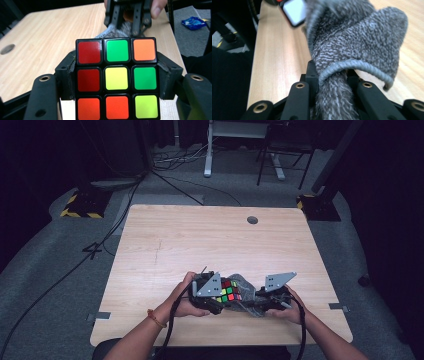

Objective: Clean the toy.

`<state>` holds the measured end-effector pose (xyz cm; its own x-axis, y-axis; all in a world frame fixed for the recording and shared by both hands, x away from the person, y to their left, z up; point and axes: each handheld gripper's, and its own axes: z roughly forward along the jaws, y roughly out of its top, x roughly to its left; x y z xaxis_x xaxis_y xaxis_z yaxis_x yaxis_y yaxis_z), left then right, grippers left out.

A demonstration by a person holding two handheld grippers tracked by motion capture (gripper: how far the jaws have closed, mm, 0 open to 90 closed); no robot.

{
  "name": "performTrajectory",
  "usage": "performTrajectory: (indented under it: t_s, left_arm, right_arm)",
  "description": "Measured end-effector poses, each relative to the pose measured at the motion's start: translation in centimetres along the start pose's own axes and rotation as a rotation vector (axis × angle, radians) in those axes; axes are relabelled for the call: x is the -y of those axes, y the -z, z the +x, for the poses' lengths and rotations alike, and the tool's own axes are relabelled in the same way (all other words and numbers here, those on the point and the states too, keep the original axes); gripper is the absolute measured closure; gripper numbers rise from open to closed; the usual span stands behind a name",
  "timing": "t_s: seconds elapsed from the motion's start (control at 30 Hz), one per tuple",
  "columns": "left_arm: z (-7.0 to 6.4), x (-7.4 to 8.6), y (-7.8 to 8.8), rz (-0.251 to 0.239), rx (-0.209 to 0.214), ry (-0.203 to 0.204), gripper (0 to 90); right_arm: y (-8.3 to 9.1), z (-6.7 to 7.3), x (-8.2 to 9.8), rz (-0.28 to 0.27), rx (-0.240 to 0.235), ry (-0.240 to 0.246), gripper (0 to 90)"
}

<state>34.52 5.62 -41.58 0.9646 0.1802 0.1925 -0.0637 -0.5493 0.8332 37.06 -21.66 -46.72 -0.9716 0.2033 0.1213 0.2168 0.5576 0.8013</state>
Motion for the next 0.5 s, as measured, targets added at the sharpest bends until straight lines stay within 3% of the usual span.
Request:
performTrajectory:
  t_s: [0.2,0.3,0.5]
  left_arm:
    - [0.0,0.2,-0.3,-0.002,0.015,0.002,33.2]
    - [0.1,0.2,0.0,-0.004,0.033,0.006,32.9]
    - [0.2,0.6,-0.3,0.042,0.051,0.007,32.1]
  right_arm:
    - [-0.4,0.9,-0.6,-0.046,-0.063,0.04,73.5]
    - [-0.2,1.5,-0.9,-0.062,-0.063,0.085,73.6]
    - [1.3,1.7,-1.3,-0.128,-0.052,0.099,73.7]
